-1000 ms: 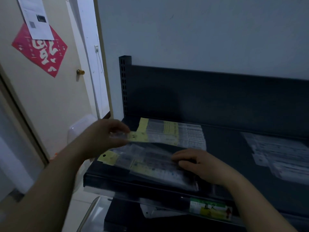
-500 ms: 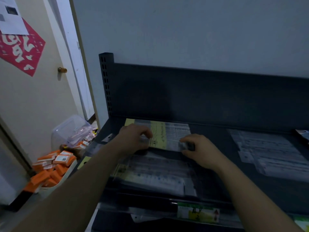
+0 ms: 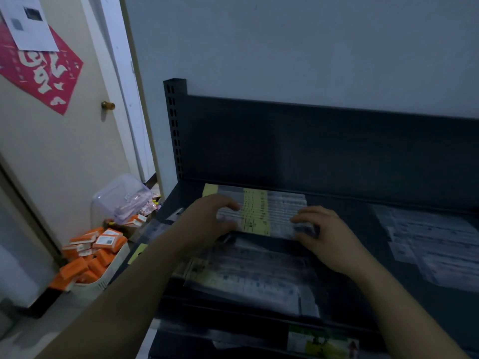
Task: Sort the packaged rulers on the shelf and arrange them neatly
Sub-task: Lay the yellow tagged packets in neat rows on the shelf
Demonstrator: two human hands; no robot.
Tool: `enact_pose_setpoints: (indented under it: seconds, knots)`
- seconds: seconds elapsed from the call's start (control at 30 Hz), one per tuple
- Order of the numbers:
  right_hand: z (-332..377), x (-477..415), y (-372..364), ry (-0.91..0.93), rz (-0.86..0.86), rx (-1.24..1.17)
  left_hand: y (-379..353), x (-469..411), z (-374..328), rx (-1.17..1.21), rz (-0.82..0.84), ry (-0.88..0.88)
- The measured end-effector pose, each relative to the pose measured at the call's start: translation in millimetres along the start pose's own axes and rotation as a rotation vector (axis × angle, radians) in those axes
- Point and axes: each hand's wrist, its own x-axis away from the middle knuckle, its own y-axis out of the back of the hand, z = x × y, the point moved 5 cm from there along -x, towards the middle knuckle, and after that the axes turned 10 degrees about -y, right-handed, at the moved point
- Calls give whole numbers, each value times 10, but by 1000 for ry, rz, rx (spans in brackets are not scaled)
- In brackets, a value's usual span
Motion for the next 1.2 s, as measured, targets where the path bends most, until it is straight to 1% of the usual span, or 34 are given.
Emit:
enact_pose_setpoints:
  seconds: [0.03,0.1,0.17,0.23,0.33,0.43,0.6,0.7,0.83,0.9,0.97,1.0,1.1,1.2]
  knots:
    - [69,33,17,11,58,-40,50,59,-27,6,-36,10]
    - [216,132,-1,-10,241,-102,137,201,-58,10,-105,34]
    - [316,233,-63,-50,406,-64,196,372,-54,40,-163,70]
    - [377,292,-110,-60,482,0,221,549,-23,72,-195,109]
    - [429,310,-119,-79,508,-3,206,783,5,60,-205,164]
    - [449,315,-118,-82,502,-2,176,931,40,61,-248,191]
    - [457,360,-101,-81,368,-119,292,1054,-34,55,-425,201]
    - [460,388,-98,-75,287,-182,325,1067,-88,54,-455,198]
    - [529,393,-82,-51,174,-290,233,1023,-152,212,-435,244]
    - [567,397,-89,-53,143,-323,213,1004,-191,274,-496,290]
    - [601,401,-93,-61,126,-330,216,986,-215,334,-565,321]
    - [619,403,-103,-64,125,-339,212,961,-246,355,-556,321]
    - [741,420,-153,-49,169,-380,102,823,-329,430,-441,282]
    - [845,441,-212,-8,236,-392,63,745,-336,581,-482,309]
